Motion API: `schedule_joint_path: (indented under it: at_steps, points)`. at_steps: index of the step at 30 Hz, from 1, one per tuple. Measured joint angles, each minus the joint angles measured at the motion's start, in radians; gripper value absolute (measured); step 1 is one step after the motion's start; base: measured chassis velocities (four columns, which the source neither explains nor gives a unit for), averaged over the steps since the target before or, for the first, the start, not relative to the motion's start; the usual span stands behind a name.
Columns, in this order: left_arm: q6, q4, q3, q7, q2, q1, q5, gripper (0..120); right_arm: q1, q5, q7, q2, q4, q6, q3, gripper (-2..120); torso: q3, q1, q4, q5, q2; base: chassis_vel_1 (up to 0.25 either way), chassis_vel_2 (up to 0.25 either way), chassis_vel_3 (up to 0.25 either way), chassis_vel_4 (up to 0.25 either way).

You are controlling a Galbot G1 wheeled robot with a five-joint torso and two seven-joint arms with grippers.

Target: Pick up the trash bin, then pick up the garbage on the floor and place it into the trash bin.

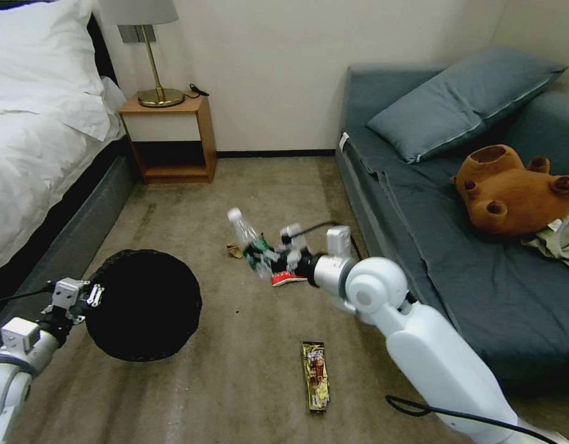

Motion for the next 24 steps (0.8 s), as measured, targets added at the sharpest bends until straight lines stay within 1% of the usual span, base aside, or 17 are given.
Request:
schedule_joint_path:
  at_steps: [2, 3, 6, 7, 9, 11, 12, 13, 15, 16, 18, 23, 24]
  points:
    - [-0.005, -0.018, 0.008, -0.012, -0.009, 0.007, -0.002, 4, 0.0, -0.005, -0.037, 0.029, 0.005, 0.015, -0.014, 16, 0.0, 0.0, 0.0002, -0.0001, 0.0, 0.0, 0.0, 0.0, 0.0]
    - [-0.005, -0.018, 0.008, -0.012, -0.009, 0.007, -0.002, 4, 0.0, -0.005, -0.037, 0.029, 0.005, 0.015, -0.014, 16, 0.0, 0.0, 0.0002, -0.0001, 0.0, 0.0, 0.0, 0.0, 0.0]
    - [-0.016, -0.031, 0.011, -0.025, -0.017, 0.014, -0.004, 4, -0.025, -0.047, -0.103, 0.058, -0.012, 0.068, -0.057, 16, 0.0, 0.0, 0.0002, -0.0001, 0.0, 0.0, 0.0, 0.0, 0.0]
    - [-0.016, -0.031, 0.011, -0.025, -0.017, 0.014, -0.004, 4, -0.025, -0.047, -0.103, 0.058, -0.012, 0.068, -0.057, 16, 0.0, 0.0, 0.0002, -0.0001, 0.0, 0.0, 0.0, 0.0, 0.0]
    - [-0.026, -0.033, 0.016, -0.035, -0.022, 0.017, -0.006, 4, -0.06, -0.106, -0.136, 0.088, -0.049, 0.102, -0.104, 16, 0.0, 0.0, 0.0001, -0.0001, 0.0, 0.0, 0.0, 0.0, 0.0]
    - [-0.027, -0.033, 0.019, -0.038, -0.024, 0.017, -0.007, 4, -0.065, -0.117, -0.139, 0.092, -0.055, 0.105, -0.111, 16, 0.0, 0.0, 0.0002, -0.0002, 0.0, 0.0, 0.0, 0.0, 0.0]
    - [-0.03, -0.034, 0.026, -0.046, -0.029, 0.017, -0.007, 4, -0.087, -0.16, -0.147, 0.107, -0.082, 0.12, -0.139, 16, 0.0, 0.0, 0.0001, -0.0002, 0.0, 0.0, 0.0, 0.0, 0.0]
    - [-0.03, -0.034, 0.026, -0.046, -0.029, 0.017, -0.007, 4, -0.087, -0.16, -0.147, 0.107, -0.082, 0.12, -0.139, 16, 0.0, 0.0, 0.0001, -0.0002, 0.0, 0.0, 0.0, 0.0, 0.0]
    - [-0.031, -0.038, 0.039, -0.053, -0.04, 0.019, -0.006, 4, -0.111, -0.224, -0.154, 0.133, -0.129, 0.145, -0.179, 16, 0.0, 0.0, 0.0001, -0.0002, 0.0, 0.0, 0.0, 0.0, 0.0]
    - [-0.031, -0.038, 0.039, -0.053, -0.04, 0.019, -0.006, 4, -0.111, -0.224, -0.154, 0.133, -0.129, 0.145, -0.179, 16, 0.0, 0.0, 0.0001, -0.0002, 0.0, 0.0, 0.0, 0.0, 0.0]
    - [-0.031, -0.041, 0.045, -0.055, -0.046, 0.019, -0.002, 4, -0.12, -0.272, -0.157, 0.15, -0.17, 0.168, -0.203, 16, 0.0, 0.0, 0.0002, -0.0003, 0.0, 0.0, 0.0, 0.0, 0.0]
    - [-0.031, -0.048, 0.047, -0.055, -0.049, 0.02, 0.0, 4, -0.122, -0.308, -0.156, 0.174, -0.23, 0.196, -0.223, 16, 0.0, 0.0, 0.0001, -0.0003, 0.0, 0.0, 0.0, 0.0, 0.0]
    - [-0.032, -0.049, 0.047, -0.055, -0.05, 0.022, -0.001, 4, -0.117, -0.335, -0.153, 0.187, -0.268, 0.209, -0.227, 16, 0.0, 0.0, 0.0001, -0.0003, 0.0, 0.0, 0.0, 0.0, 0.0]
